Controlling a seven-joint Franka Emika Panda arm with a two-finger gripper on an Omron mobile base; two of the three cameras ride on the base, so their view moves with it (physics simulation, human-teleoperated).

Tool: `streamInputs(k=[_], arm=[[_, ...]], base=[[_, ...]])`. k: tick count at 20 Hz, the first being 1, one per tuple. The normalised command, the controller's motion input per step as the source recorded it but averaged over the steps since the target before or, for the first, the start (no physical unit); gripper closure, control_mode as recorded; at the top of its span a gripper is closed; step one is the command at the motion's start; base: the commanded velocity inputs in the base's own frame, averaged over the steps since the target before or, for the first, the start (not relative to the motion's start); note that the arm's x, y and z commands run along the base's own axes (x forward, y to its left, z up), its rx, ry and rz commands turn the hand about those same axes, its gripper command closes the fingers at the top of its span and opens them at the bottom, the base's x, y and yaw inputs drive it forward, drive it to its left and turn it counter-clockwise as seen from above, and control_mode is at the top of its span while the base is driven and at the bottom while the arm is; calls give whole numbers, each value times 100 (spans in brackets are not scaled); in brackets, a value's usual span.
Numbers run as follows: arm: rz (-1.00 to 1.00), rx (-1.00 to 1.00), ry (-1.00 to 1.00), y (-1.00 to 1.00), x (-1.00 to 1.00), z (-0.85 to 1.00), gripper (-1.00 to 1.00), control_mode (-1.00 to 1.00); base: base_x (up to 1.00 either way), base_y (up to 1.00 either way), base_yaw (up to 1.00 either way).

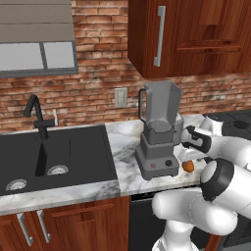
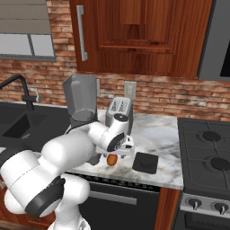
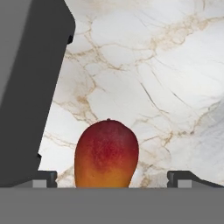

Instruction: Open the blender lid, put the mango in the blender, close the lid, and start the blender.

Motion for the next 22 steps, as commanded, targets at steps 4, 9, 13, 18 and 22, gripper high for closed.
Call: streamInputs(k=[4, 9, 13, 18, 22], arm=[[0, 0, 2, 9, 0, -23, -100, -100], [0, 0, 3, 1, 0, -22, -100, -100], [0, 0, 1, 16, 0, -20, -100, -100], [0, 0, 3, 19, 0, -18, 100, -100], [0, 0, 4, 16, -1, -14, 100, -100]], base=[[0, 0, 0], [0, 0, 0], [0, 0, 0], [0, 0, 0], [0, 0, 0]])
